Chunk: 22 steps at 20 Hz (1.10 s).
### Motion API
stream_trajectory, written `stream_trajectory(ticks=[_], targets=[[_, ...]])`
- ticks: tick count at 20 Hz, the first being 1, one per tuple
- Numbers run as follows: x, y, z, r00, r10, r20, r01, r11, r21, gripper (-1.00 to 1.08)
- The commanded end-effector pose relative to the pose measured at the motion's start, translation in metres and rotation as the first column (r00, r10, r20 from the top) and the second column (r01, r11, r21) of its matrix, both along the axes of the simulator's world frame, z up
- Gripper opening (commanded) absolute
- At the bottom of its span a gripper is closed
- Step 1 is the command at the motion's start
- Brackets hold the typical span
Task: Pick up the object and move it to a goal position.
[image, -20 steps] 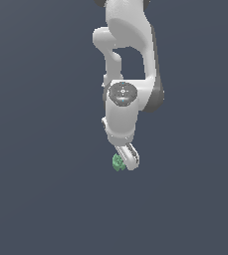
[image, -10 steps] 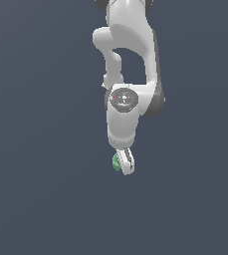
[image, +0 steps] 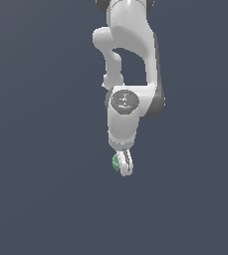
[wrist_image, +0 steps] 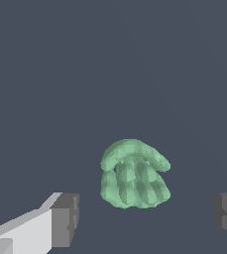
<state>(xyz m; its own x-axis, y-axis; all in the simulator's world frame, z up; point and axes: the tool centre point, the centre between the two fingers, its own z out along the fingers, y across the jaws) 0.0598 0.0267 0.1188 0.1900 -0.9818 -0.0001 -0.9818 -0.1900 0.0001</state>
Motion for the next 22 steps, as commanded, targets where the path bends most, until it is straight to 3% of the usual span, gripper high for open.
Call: stream_trajectory(ticks=[1, 18, 19, 22], targets=[[0.0, 0.0, 0.0, 1.0, 0.0, 0.0, 0.0, 1.0, 0.0, 1.0], [0.0, 0.0, -0.05, 1.0, -0.005, 0.0, 0.005, 1.0, 0.0, 1.0], [0.0, 0.0, -0.05, 1.0, -0.005, 0.0, 0.005, 1.0, 0.0, -1.0], [0.0, 0.0, -0.05, 1.0, -0.005, 0.0, 0.005, 1.0, 0.0, -1.0]])
